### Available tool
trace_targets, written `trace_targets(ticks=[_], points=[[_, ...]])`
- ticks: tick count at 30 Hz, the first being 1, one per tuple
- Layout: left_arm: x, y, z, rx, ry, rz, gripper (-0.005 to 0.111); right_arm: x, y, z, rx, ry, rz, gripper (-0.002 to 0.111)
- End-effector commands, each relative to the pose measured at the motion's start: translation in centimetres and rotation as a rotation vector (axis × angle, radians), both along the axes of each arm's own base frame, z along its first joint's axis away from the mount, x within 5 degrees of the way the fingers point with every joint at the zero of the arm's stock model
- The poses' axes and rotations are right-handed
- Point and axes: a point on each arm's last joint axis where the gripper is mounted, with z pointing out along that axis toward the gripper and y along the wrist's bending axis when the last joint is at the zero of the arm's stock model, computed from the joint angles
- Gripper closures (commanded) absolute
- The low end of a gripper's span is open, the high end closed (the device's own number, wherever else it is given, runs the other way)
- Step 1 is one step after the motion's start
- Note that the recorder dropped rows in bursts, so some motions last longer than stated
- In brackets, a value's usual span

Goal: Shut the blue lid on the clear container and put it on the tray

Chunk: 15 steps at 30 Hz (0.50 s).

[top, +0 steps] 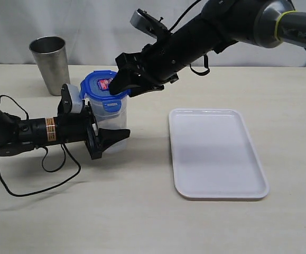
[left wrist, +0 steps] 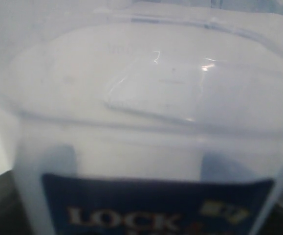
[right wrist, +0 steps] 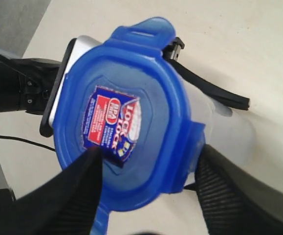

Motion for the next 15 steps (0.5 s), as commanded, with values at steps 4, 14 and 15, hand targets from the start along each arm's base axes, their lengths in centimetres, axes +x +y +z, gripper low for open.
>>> trace_targets(ticks=[4, 14, 15], points=[[0.0, -1.4, 0.7, -0.009, -0.027, -0.030, 0.107, -1.5, 1.1, -1.2, -0.153, 0.007, 0.145, 0.048], [0.0, -1.4, 0.7, -0.011, -0.022, -0.029, 0.107, -1.3, 0.1, 0.3, -0.250, -0.041, 0.106, 0.042], [0.0, -1.4, 0.7, -0.016, -0.009, -0.026, 0.107, -1.3, 0.2, 0.6, -0.246, -0.049, 0.106, 0.042]])
